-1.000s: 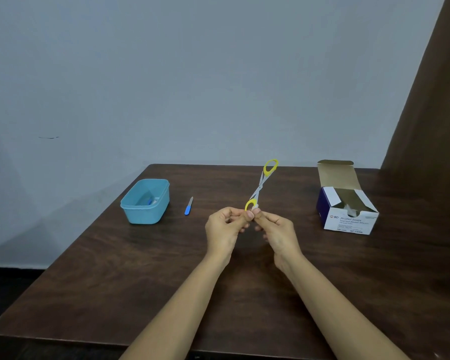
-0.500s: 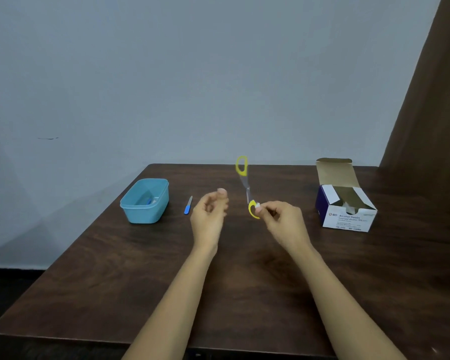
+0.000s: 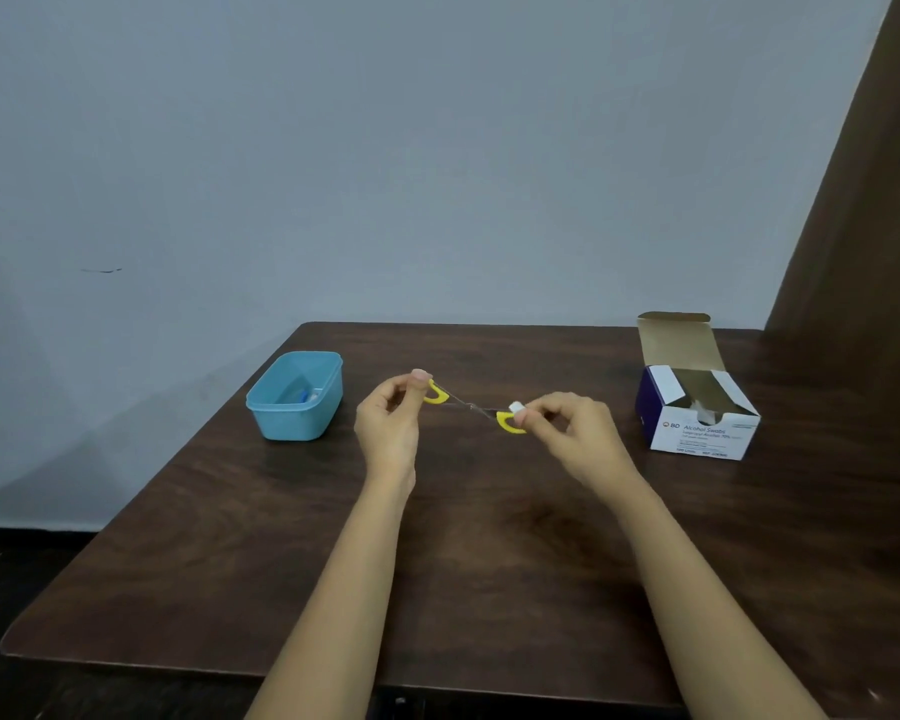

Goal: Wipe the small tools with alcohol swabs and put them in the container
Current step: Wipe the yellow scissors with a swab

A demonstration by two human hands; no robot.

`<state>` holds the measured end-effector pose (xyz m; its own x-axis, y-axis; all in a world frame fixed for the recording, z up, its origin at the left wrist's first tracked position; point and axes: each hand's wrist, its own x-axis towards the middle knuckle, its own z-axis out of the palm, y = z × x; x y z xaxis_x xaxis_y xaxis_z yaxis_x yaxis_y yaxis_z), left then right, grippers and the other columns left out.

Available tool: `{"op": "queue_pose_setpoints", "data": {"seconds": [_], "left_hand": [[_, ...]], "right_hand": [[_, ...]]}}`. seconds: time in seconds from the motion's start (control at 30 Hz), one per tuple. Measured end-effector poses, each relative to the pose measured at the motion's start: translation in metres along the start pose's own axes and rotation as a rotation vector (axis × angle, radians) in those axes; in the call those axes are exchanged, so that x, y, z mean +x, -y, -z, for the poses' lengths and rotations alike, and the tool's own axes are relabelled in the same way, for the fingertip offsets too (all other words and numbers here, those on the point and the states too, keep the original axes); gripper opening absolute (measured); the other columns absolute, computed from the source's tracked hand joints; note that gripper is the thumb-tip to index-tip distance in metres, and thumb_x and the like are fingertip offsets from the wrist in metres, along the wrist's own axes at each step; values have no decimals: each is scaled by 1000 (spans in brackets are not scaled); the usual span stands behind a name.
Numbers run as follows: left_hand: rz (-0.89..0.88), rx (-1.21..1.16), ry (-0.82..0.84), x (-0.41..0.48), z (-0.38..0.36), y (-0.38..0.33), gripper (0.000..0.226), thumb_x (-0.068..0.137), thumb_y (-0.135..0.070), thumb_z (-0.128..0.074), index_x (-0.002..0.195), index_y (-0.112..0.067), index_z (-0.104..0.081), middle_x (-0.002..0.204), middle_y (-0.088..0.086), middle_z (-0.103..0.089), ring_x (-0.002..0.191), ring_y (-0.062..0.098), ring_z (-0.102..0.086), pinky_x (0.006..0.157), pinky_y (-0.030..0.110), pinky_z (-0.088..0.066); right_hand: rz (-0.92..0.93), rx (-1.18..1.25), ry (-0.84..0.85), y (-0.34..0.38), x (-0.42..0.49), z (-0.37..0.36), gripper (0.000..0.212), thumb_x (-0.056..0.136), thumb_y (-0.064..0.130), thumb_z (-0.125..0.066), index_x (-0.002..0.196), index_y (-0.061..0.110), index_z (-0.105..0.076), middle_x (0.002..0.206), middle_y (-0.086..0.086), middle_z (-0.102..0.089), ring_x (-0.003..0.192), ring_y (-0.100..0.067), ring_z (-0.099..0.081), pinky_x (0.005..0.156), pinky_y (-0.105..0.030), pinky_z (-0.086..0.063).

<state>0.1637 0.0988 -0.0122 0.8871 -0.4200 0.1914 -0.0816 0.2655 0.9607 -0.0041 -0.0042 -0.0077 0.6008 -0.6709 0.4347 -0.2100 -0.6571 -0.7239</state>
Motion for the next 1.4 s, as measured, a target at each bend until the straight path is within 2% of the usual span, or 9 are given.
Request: {"op": "queue_pose_setpoints", "data": {"seconds": [0.13,0.2,0.37,0.43,0.5,0.87,1.07,1.27,1.4], "left_hand": [[38,2,-8,-1,-2,-1,18,86,-37,-68,83,-20,-72,78,-8,-67,79,6,-57,83,32,-50],[32,10,7,-3,-3,0,20,87,-36,-67,85,-17,-73,79,-6,-66,80,8,-56,81,31,-50],[62,66,59,-3,-5,6,17,82,-42,-71,72,-28,-74,78,-13,-69,109,22,-59,98,37,-48],[62,35,119,-8,-7,4,17,84,-37,-71,75,-23,-74,67,-12,-63,83,16,-59,82,28,-50],[40,59,173,-13,-9,4,20,85,-34,-70,82,-15,-74,68,-8,-62,70,8,-54,69,23,-47],[-175,329,355,-28,-17,14,21,82,-40,-72,85,-21,-78,72,-6,-72,77,8,-67,68,13,-47],[-250,389,368,-35,-20,14,15,82,-33,-73,83,-19,-78,71,-7,-71,72,3,-65,61,8,-43],[-267,405,395,-40,-25,15,12,81,-32,-74,81,-20,-77,69,-11,-70,69,2,-64,62,8,-42],[-261,405,378,-39,-25,12,10,81,-30,-74,78,-21,-77,66,-13,-69,66,-1,-63,61,7,-41]], "right_hand": [[-205,515,18,9,1,8,20,90,26,-62,81,13,-75,83,3,-72,75,-2,-59,70,-16,-43],[-281,706,29,5,3,10,23,84,29,-63,81,9,-74,83,0,-68,71,-5,-51,65,-19,-37],[-443,1045,-2,1,5,10,15,84,21,-60,85,9,-68,83,3,-69,72,-6,-50,64,-18,-36],[-464,1141,-62,3,6,9,16,78,24,-62,86,10,-67,83,1,-65,71,-6,-49,65,-20,-34],[-496,1197,-156,2,8,7,16,80,23,-63,89,11,-66,80,2,-63,70,-5,-48,64,-19,-34],[-696,1379,-485,-4,11,-4,13,83,34,-67,92,23,-66,79,9,-66,75,-2,-56,60,-16,-34],[-810,1381,-446,-7,10,-14,19,85,38,-66,99,27,-64,89,13,-65,83,1,-58,61,-16,-32],[-792,1337,-305,-2,8,-20,13,88,34,-64,94,24,-68,93,12,-66,79,0,-55,65,-17,-30],[-781,1295,-342,-3,9,-19,11,85,32,-69,91,23,-70,91,11,-68,76,-1,-56,63,-16,-33]]}}
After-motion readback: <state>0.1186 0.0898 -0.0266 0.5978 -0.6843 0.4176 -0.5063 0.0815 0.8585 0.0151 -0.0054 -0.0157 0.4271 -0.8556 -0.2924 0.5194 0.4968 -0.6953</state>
